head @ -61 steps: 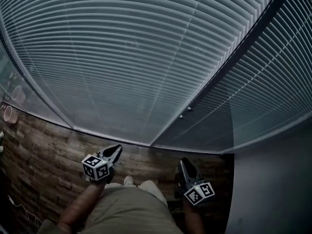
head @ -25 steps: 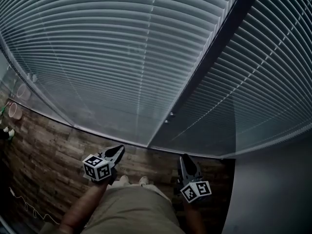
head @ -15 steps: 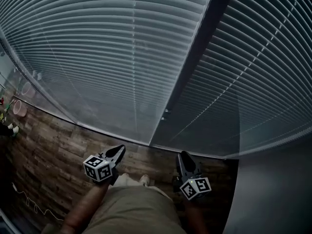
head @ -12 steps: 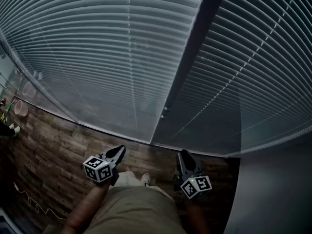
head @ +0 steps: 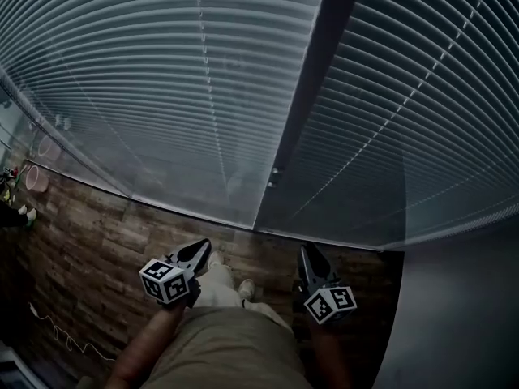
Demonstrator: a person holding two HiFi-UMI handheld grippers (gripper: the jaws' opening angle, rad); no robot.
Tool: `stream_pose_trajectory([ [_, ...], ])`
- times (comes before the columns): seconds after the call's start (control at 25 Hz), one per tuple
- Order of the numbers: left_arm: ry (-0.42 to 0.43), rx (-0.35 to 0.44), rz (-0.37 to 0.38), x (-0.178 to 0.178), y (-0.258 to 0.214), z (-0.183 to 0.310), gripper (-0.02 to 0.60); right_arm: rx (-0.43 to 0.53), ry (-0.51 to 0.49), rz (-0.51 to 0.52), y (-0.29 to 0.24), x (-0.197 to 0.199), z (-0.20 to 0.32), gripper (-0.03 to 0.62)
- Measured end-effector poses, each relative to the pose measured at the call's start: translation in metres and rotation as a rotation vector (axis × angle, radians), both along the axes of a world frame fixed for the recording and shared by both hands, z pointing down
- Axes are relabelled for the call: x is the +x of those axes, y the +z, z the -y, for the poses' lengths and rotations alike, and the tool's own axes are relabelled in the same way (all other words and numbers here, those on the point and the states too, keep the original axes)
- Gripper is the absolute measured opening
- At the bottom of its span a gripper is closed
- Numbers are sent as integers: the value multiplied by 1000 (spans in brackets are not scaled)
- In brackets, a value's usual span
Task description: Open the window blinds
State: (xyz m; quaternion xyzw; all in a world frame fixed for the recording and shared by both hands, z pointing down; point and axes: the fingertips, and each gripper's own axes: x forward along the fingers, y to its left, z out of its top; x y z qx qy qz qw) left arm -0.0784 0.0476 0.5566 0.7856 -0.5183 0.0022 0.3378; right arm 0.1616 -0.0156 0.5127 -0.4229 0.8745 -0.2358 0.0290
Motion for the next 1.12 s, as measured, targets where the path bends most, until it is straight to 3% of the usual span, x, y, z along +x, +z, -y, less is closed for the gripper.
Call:
stream_pose_trajectory([
  [0.16, -10, 49, -1, -18, -25, 1, 11, -1, 4, -15, -21, -15, -2, 91],
  [0.28, 9, 37, -12, -26, -36, 18, 11, -3, 9, -8, -46, -24, 5, 91],
  [0.48, 58, 40, -11, -44, -10, 58, 11, 13, 26, -19, -20, -46, 29, 91],
  [0.64, 93, 64, -11, -52, -15, 88, 11, -2, 57, -32, -15, -60, 49, 91],
  [1.0, 239, 80, -41, -64, -5, 143, 11, -83, 77, -112, 16, -96, 97, 92],
  [1.12, 314, 98, -79, -61, -5, 152, 11, -111, 59, -107, 28, -109, 107, 142],
])
